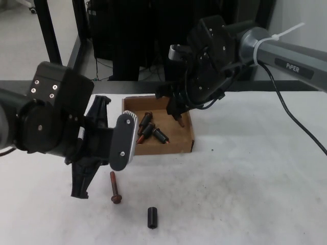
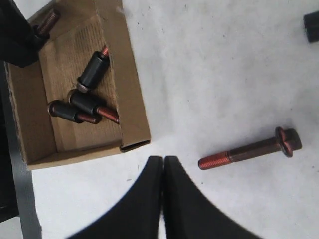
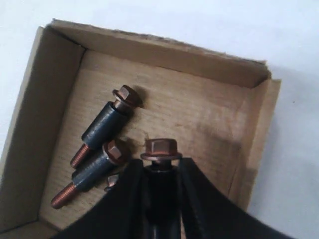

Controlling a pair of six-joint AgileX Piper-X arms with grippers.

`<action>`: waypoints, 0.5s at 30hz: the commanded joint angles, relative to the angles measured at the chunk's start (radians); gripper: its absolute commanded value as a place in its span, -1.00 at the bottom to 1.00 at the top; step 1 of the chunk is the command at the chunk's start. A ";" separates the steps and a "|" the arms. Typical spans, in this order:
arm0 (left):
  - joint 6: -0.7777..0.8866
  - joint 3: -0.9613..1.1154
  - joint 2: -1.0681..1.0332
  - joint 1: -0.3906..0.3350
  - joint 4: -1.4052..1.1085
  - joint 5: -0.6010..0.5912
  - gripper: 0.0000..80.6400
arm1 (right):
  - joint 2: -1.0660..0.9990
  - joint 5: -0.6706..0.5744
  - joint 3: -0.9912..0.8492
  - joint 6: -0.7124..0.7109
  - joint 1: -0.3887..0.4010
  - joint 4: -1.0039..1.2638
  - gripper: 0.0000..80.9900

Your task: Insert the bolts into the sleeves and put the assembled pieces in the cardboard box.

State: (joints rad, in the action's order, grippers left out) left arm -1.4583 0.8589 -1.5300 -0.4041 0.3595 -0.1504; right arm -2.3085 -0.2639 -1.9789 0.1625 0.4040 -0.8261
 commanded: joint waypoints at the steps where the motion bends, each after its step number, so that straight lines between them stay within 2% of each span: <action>1: -0.018 0.007 0.002 0.013 -0.016 0.020 -0.98 | 0.005 -0.045 -0.017 0.015 -0.003 0.032 -0.58; 3: -0.018 0.007 0.002 0.027 -0.025 0.020 -1.00 | 0.005 -0.045 -0.017 0.039 -0.003 0.042 -0.23; 5: -0.016 0.007 0.002 0.039 -0.028 0.018 -0.88 | 0.005 -0.045 -0.017 0.057 -0.003 0.045 0.01; 8: -0.016 0.007 0.002 0.057 -0.028 -0.018 -0.55 | 0.005 -0.045 -0.017 0.064 -0.003 0.045 0.00; 12: -0.016 0.007 0.002 0.057 -0.032 -0.073 0.15 | 0.008 -0.078 -0.017 0.095 -0.009 0.025 -0.01; 13: -0.016 0.007 0.002 0.057 -0.033 -0.084 0.25 | 0.010 -0.095 -0.017 0.101 -0.008 0.003 -0.01; 15: -0.016 0.007 0.002 0.057 -0.035 -0.090 0.22 | 0.021 -0.127 -0.017 0.104 -0.008 -0.047 -0.02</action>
State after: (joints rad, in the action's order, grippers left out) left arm -1.4697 0.8589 -1.5296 -0.3493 0.3368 -0.2246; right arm -2.3086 -0.3229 -1.9859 0.2433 0.4013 -0.8116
